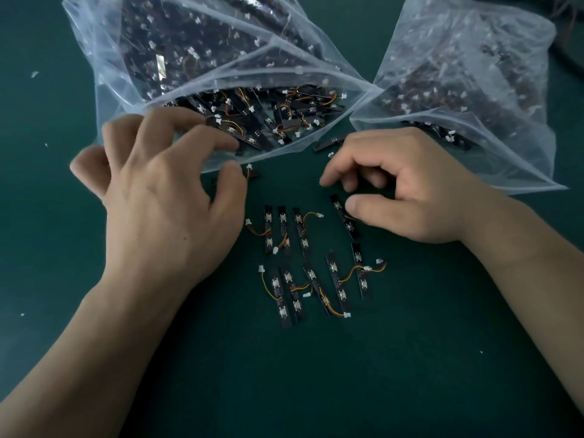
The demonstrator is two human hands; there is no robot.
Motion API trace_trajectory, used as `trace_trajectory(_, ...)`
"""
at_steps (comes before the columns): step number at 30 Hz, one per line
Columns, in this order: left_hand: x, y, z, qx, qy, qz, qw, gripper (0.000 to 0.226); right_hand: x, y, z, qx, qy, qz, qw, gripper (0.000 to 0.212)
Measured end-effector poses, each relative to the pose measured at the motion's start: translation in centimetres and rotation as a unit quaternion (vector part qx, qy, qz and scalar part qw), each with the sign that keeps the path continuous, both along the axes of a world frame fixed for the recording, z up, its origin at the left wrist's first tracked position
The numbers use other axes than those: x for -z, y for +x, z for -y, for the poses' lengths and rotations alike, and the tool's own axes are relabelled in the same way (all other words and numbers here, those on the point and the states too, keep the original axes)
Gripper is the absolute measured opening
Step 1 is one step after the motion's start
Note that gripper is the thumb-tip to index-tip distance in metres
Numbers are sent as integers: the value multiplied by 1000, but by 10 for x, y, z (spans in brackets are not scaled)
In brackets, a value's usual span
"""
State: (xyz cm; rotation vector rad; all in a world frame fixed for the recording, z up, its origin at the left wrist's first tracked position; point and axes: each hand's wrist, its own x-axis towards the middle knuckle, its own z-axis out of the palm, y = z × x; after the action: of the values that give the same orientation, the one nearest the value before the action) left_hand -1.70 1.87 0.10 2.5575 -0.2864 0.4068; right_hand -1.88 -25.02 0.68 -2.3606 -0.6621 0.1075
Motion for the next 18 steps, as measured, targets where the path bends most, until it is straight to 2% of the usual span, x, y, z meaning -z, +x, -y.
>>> trace_trajectory(3,-1,-1,1,-22,22,-54,998,33,0,0,-1,1,-8,3,1000,26)
trace_trajectory(10,2,2,-1,-24,8,-43,999,41,0,-1,-2,7,-11,9,1000,25)
trace_trajectory(15,3,1,1,4,-11,7,1000,16,1,-1,-3,9,-19,13,1000,22)
trace_trajectory(18,8,1,-1,5,15,-1,1000,17,1,0,-3,10,-18,15,1000,22)
